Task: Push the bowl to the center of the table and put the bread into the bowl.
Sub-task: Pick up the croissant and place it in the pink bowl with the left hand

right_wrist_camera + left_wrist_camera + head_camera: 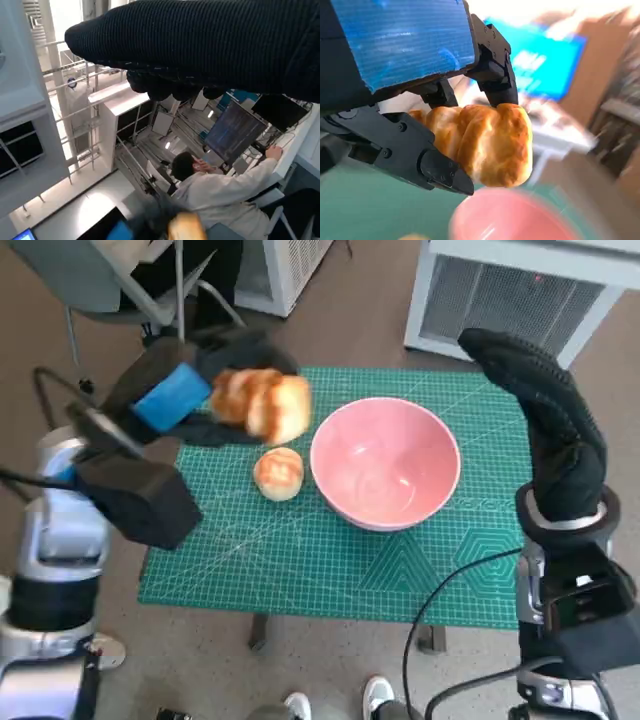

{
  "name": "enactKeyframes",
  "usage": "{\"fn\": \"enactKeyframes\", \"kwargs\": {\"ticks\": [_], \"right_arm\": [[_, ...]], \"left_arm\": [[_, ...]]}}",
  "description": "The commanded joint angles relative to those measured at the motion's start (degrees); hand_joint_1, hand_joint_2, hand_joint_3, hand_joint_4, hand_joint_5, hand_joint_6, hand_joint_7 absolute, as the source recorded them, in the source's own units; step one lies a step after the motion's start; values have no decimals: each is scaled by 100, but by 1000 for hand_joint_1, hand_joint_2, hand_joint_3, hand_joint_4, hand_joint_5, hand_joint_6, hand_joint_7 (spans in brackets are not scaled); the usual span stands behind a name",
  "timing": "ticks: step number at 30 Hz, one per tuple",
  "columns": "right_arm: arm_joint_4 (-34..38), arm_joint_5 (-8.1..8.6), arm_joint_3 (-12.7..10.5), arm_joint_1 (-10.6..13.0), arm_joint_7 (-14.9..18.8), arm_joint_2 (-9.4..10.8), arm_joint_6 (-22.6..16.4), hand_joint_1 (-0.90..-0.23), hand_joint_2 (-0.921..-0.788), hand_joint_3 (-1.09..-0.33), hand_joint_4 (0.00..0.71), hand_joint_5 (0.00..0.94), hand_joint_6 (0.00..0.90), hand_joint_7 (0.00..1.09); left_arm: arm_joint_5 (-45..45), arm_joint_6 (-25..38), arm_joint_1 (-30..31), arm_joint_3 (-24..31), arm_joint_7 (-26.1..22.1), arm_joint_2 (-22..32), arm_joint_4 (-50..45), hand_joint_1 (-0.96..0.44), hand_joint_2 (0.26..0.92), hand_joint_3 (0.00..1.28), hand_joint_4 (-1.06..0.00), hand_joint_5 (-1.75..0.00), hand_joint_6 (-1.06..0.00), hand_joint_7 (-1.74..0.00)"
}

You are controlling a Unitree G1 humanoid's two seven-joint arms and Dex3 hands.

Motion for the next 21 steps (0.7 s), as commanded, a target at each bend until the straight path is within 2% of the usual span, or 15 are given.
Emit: {"fn": "enactKeyframes", "kwargs": {"ticks": [1,3,10,21], "right_arm": [[109,-19,-7,-38,30,-6,-6,-544,-921,-774,244,0,-1,560],[98,-53,-12,-37,12,-5,-24,-540,-921,-774,244,0,-1,563],[71,-151,-27,-23,-27,-22,-69,-529,-921,-779,244,0,-1,569],[-17,-243,-108,58,-50,-69,-71,-557,-921,-776,241,0,-1,560]], "left_arm": [[298,-398,-542,-434,292,-464,710,2,819,138,-875,-933,-711,-1122],[483,-565,-830,-689,338,-664,1262,2,831,103,-892,-896,-731,-1112],[1034,-740,-1560,-1347,397,-1154,2774,1,908,41,-771,-1009,-655,-1207],[1434,-1021,-2079,-1880,687,-1826,4725,0,920,48,-749,-1037,-609,-1250]]}}
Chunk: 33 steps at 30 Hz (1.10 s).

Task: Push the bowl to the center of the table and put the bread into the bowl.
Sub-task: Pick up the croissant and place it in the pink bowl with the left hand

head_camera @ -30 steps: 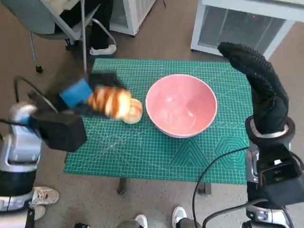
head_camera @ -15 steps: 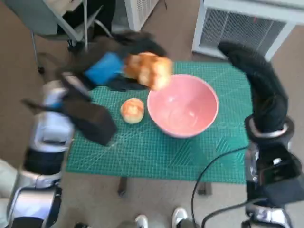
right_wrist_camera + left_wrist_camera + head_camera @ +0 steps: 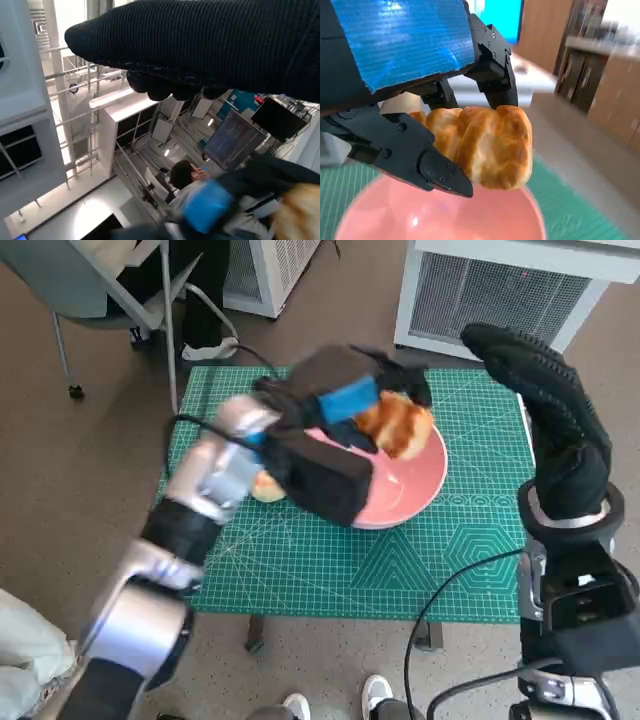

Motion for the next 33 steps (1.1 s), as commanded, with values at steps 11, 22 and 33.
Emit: {"fn": "enactKeyframes", "kwargs": {"ticks": [11,22,33], "right_arm": [[-138,-94,-63,191,-37,-56,43,-565,-921,-774,242,1,-1,552],[-226,-220,-95,250,-155,-51,70,-574,-921,-775,244,2,-1,553],[-232,-298,-120,277,-249,-48,54,-556,-921,-782,244,2,-1,552]], "left_arm": [[-352,368,-350,-3,-1299,-479,1242,-106,869,91,-217,-148,-229,-379],[-567,-116,-229,268,-1383,57,970,-399,882,49,-15,-2,-85,-193],[-1016,-443,-83,803,-1447,759,627,-364,893,9,-60,-7,-142,-125]]}}
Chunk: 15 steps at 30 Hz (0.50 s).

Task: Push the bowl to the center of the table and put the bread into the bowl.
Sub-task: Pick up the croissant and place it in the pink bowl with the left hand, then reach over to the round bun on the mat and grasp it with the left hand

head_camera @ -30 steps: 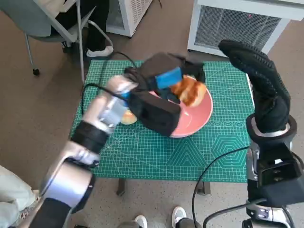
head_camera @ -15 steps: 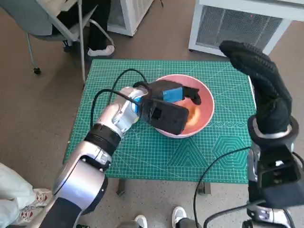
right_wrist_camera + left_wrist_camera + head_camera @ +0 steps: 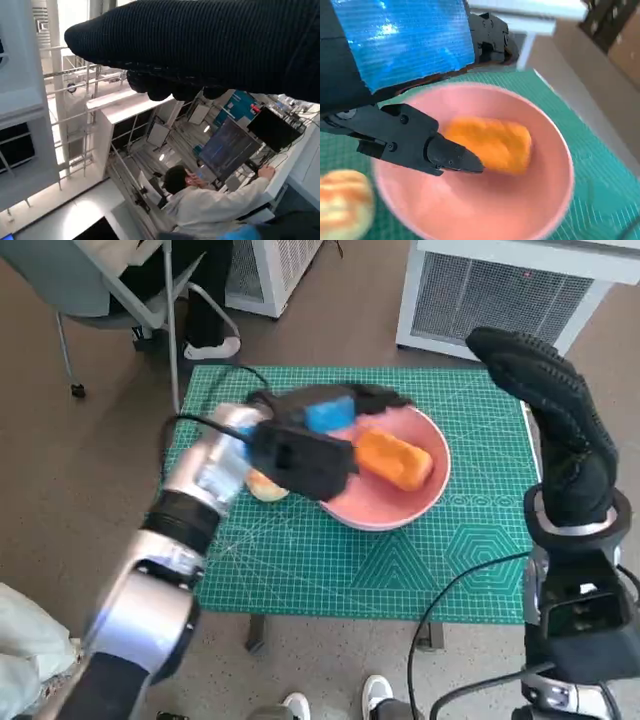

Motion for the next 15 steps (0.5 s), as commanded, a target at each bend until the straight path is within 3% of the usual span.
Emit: {"fn": "enactKeyframes", "kwargs": {"ticks": [1,15], "right_arm": [[15,-30,-15,120,-44,-37,27,-555,-921,-783,244,2,-1,552],[48,-3,-2,93,-46,-29,5,-564,-921,-782,245,1,-1,551]], "left_arm": [[-230,-179,46,257,-47,419,-265,-359,893,8,-64,-7,-148,-119],[-314,-99,400,483,-160,1185,-458,-310,886,0,-114,-12,-231,-87]]}}
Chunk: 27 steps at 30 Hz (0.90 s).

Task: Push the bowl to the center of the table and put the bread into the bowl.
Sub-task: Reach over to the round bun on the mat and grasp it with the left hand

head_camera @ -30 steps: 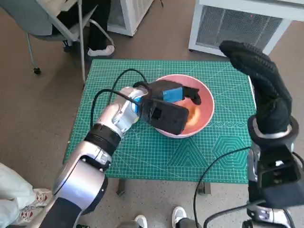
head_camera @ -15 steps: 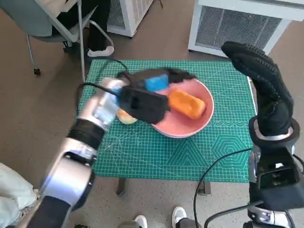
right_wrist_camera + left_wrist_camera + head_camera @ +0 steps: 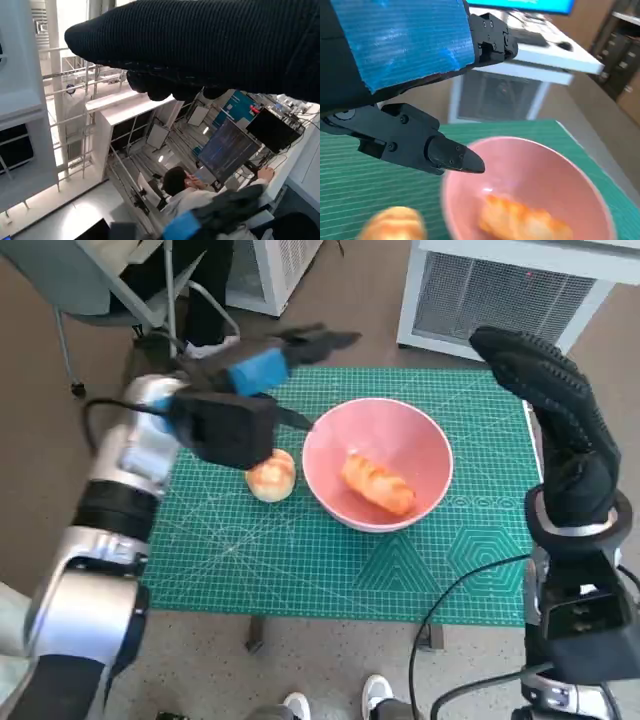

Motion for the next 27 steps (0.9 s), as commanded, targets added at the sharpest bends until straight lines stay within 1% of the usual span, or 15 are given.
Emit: {"fn": "enactKeyframes", "kwargs": {"ticks": [1,7,13,22,27], "right_arm": [[52,-2,7,89,-16,-29,6,-564,-921,-781,245,1,-1,551],[97,28,28,60,2,-19,-9,-561,-921,-781,245,1,-1,551],[161,135,59,19,67,-33,14,-552,-921,-782,245,1,-1,551],[145,264,83,29,164,-81,47,-549,-921,-781,243,0,-1,550],[123,271,80,36,186,-110,72,-553,-921,-781,242,0,-1,550]], "left_arm": [[-12,111,217,13,-23,149,-39,-307,885,0,-115,-12,-234,-87],[122,210,357,-85,54,229,81,-297,859,0,-129,-12,-252,-81],[324,413,368,-246,136,147,396,-305,840,0,-141,-11,-261,-71],[628,853,258,-572,228,-165,1014,-306,839,1,-146,-6,-264,-52],[787,1027,236,-752,273,-380,1225,-315,842,2,-150,-5,-265,-43]]}}
